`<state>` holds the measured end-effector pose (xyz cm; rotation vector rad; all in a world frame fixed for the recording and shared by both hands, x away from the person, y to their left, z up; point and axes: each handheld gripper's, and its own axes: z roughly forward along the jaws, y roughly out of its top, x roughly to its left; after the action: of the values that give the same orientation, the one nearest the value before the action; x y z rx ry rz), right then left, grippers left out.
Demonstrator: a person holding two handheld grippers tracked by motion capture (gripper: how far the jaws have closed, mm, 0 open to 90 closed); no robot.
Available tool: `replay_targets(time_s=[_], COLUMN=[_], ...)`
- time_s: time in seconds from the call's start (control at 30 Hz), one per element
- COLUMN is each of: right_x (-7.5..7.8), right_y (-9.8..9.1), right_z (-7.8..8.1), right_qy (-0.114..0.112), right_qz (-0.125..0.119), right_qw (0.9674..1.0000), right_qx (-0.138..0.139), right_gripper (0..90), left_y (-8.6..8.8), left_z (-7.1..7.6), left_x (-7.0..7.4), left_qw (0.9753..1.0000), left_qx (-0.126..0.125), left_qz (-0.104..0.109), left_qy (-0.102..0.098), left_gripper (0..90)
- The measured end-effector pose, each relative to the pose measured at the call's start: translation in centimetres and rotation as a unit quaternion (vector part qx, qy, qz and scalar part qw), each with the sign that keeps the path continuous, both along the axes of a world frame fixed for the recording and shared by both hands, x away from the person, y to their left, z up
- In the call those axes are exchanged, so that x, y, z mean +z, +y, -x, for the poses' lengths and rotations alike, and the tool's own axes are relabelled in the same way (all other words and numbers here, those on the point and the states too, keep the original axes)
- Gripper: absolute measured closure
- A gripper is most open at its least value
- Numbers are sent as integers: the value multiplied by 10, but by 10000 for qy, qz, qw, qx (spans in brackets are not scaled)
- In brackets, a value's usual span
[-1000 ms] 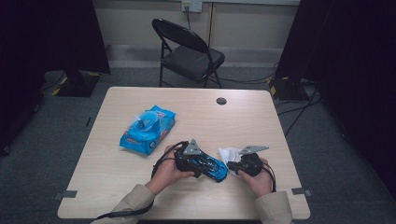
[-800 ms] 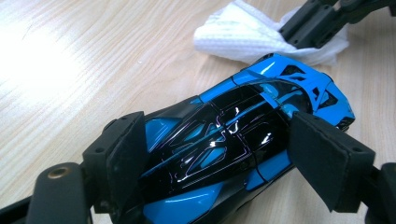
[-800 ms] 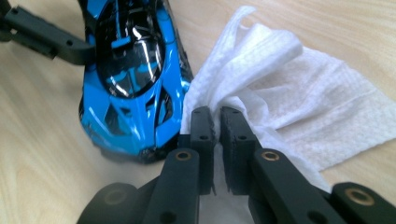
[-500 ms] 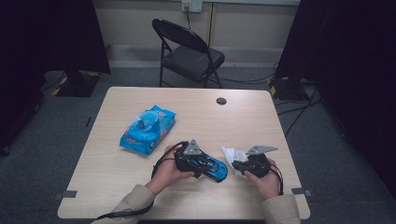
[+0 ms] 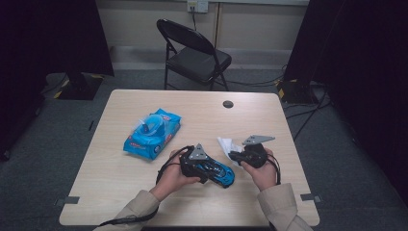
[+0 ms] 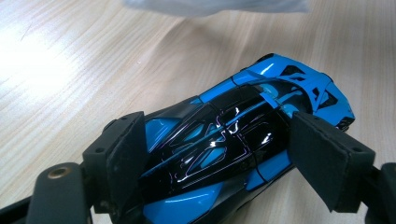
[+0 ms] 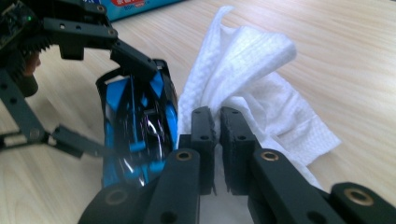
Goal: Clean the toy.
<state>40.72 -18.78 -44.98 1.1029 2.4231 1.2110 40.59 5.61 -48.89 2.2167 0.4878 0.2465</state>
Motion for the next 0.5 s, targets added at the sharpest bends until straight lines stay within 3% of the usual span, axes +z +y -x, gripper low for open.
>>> replay_targets(time_s=[0.27, 0.5], right_x=[-3, -13], right_y=[30, 52], right_z=[-19, -26], right_qy=[113, 209], right_qz=[-117, -49], right_qw=[9997, 9992], right_qx=[175, 322], right_gripper=[846, 844], left_y=[0, 1], left_z=[0, -1], left_x=[0, -1], left_qw=[10000, 10000], left_qx=[-12, -28], left_qz=[31, 69], left_qy=[10, 5], left_gripper=[198, 197])
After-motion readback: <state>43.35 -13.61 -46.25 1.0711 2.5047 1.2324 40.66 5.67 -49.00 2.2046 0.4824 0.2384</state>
